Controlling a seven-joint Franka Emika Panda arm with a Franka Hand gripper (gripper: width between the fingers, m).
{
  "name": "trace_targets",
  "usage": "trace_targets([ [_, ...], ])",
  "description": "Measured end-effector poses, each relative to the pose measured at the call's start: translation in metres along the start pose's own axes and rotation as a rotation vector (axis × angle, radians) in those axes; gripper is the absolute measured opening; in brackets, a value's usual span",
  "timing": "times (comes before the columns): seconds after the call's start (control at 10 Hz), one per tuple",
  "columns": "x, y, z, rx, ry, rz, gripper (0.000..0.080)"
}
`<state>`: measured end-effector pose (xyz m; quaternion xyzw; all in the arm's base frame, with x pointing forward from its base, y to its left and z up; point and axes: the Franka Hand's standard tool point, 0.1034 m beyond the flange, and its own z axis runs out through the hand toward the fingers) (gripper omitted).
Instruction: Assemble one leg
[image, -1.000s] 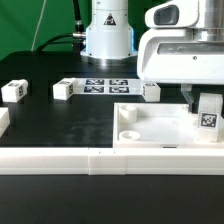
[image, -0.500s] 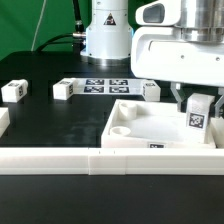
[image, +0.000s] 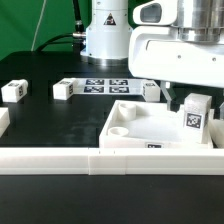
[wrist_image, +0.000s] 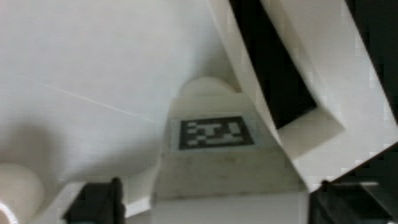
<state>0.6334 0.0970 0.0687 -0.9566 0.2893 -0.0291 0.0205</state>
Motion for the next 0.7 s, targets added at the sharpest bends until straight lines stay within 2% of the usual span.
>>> trace_targets([
  [0.1,0.0,0.0,0.0,0.0,0.0,0.0,0.0624],
  [0.2,0.0,0.0,0.0,0.0,0.0,0.0,0.0642],
  [0.7,0.0,0.0,0.0001,0.0,0.0,0.0,0.0649],
])
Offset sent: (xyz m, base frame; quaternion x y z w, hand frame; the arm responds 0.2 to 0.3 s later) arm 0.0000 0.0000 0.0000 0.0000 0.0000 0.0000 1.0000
